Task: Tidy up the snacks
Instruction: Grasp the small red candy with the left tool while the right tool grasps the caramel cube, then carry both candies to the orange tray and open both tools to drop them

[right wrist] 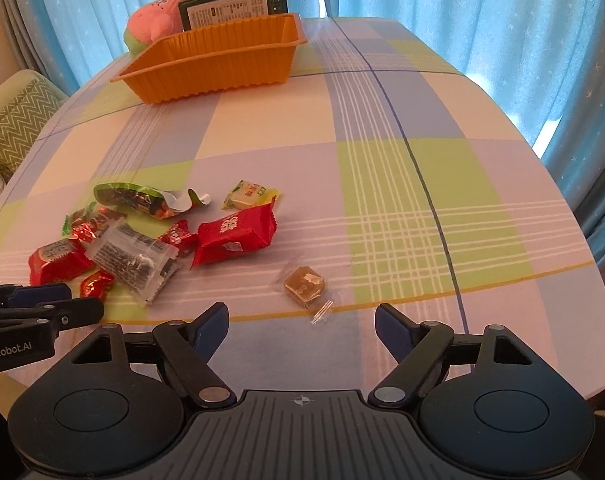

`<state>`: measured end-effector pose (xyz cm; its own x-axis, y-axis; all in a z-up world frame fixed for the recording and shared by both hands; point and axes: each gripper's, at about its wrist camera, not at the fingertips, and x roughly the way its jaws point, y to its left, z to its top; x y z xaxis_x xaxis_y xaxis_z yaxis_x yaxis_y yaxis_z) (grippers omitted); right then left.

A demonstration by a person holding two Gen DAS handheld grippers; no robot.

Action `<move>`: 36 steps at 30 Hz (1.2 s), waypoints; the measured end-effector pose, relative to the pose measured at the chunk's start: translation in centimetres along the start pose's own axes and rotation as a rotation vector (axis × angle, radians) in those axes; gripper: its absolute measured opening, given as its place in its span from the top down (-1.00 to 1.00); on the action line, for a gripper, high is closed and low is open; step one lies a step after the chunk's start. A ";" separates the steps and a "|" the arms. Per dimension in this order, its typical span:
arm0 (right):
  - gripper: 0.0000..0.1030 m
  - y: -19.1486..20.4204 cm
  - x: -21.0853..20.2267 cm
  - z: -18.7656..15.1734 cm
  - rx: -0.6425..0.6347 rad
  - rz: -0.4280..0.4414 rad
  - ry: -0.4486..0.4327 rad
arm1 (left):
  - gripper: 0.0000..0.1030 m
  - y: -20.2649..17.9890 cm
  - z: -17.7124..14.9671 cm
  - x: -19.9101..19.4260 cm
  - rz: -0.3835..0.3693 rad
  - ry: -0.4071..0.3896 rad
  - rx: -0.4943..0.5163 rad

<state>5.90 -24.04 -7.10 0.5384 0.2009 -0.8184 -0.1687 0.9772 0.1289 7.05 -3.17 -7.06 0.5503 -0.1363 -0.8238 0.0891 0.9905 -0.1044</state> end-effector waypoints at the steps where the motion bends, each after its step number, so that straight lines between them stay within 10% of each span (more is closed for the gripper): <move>1: -0.56 -0.1 0.2 0.1 0.000 0.001 0.001 | 0.36 0.0 0.1 0.2 0.003 -0.001 0.008; 9: -0.47 -0.1 1.3 0.7 -0.052 -0.002 0.004 | 0.61 -0.4 0.1 1.0 0.011 0.014 0.058; 26: 0.60 0.8 2.1 1.1 -0.167 0.012 0.015 | 0.61 -0.3 0.4 -1.1 -0.007 -0.018 0.029; 36: 0.61 1.2 -0.7 1.9 -0.134 0.016 -0.060 | 0.61 -0.4 1.3 -2.8 -0.013 -0.059 0.014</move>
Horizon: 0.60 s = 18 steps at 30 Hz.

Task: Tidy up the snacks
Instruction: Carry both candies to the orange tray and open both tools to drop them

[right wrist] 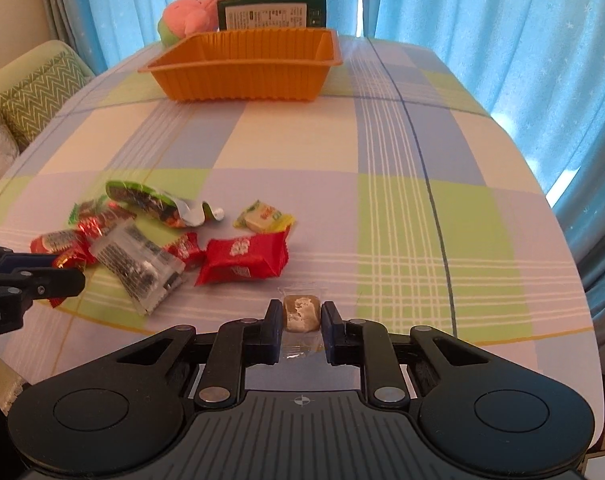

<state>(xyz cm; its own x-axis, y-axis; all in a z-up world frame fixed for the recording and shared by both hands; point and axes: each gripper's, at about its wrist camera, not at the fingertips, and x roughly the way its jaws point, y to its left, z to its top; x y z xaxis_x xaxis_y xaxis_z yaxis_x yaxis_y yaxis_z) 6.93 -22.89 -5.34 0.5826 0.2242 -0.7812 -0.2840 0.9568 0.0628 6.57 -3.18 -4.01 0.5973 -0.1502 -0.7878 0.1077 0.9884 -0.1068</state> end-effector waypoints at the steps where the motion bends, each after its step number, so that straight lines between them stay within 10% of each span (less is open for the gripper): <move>1: 0.61 0.0 -0.3 0.4 0.005 0.003 -0.011 | 0.61 0.0 0.3 -0.1 -0.001 -0.005 -0.001; 18: 0.61 0.0 2.5 16.9 0.029 0.106 -0.230 | 0.61 4.2 15.1 2.7 0.010 -0.171 -0.023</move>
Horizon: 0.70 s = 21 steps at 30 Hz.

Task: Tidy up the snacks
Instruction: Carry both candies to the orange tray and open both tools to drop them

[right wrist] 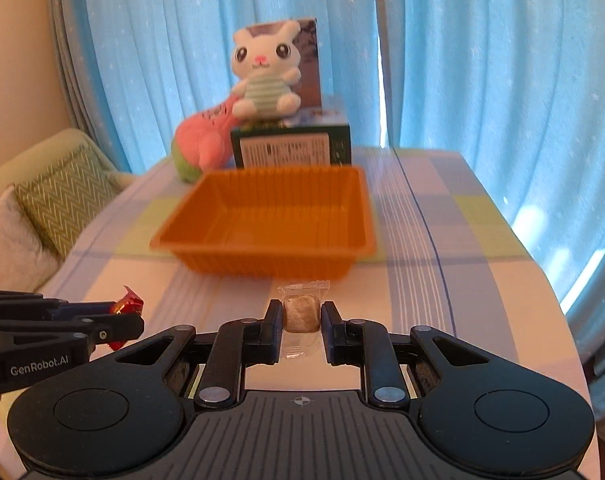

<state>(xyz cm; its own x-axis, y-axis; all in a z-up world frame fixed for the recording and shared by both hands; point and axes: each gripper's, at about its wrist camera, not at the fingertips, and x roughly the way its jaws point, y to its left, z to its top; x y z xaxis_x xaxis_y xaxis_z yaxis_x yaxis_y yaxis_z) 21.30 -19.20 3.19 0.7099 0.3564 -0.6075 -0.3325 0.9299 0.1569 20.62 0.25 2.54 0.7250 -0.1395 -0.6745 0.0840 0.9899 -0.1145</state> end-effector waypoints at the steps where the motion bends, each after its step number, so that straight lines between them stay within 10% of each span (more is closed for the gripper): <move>1: 0.61 -0.1 1.0 1.0 0.003 0.004 -0.005 | 0.61 0.3 0.9 0.6 0.003 -0.006 0.002; 17: 0.60 -2.3 12.5 7.3 0.058 0.008 0.070 | 0.60 5.9 8.5 10.8 0.000 0.027 -0.056; 21: 0.60 -2.7 13.0 6.9 0.085 0.019 0.088 | 0.26 6.5 8.2 11.2 -0.010 0.033 -0.082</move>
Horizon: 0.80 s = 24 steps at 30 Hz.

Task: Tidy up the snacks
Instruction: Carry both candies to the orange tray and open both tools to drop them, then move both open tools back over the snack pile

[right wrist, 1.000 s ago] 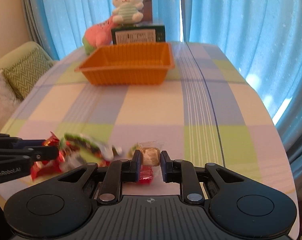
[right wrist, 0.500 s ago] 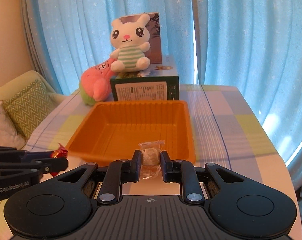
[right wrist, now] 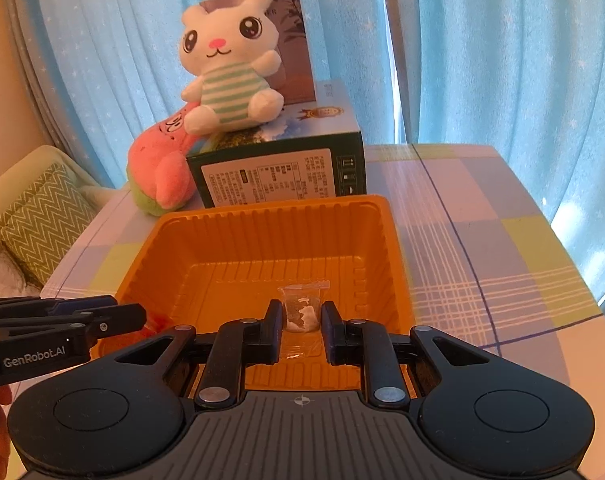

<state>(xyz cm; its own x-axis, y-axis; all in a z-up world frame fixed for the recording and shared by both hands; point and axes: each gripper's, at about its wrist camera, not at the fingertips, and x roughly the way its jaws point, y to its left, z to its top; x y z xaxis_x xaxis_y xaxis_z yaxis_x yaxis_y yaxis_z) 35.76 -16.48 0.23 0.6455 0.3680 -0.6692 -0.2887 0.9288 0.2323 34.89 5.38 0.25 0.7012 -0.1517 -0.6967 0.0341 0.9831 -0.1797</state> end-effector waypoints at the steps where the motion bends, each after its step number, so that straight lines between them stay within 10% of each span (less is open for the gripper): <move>1: 0.60 -0.1 0.0 -0.1 0.002 0.000 0.004 | 0.26 0.0 -0.2 -0.2 0.012 -0.003 0.006; 12: 0.59 -0.8 1.1 0.8 0.098 0.096 0.014 | -0.22 0.6 -2.1 -2.5 0.039 -0.006 -0.012; 16: -0.12 -1.6 0.0 0.7 0.145 0.082 -0.015 | -0.33 0.3 -2.9 -3.6 0.047 -0.018 -0.001; 24: -0.12 -2.3 -5.7 -1.6 0.147 0.015 -0.042 | -0.47 -1.0 -5.2 -7.2 0.036 -0.044 -0.010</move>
<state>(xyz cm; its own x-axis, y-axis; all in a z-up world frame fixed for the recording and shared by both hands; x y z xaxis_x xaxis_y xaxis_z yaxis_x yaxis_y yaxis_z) 31.65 -20.82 2.35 0.6722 0.3801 -0.6353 -0.1936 0.9185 0.3447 26.16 5.00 1.84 0.7323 -0.1116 -0.6718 0.0015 0.9868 -0.1622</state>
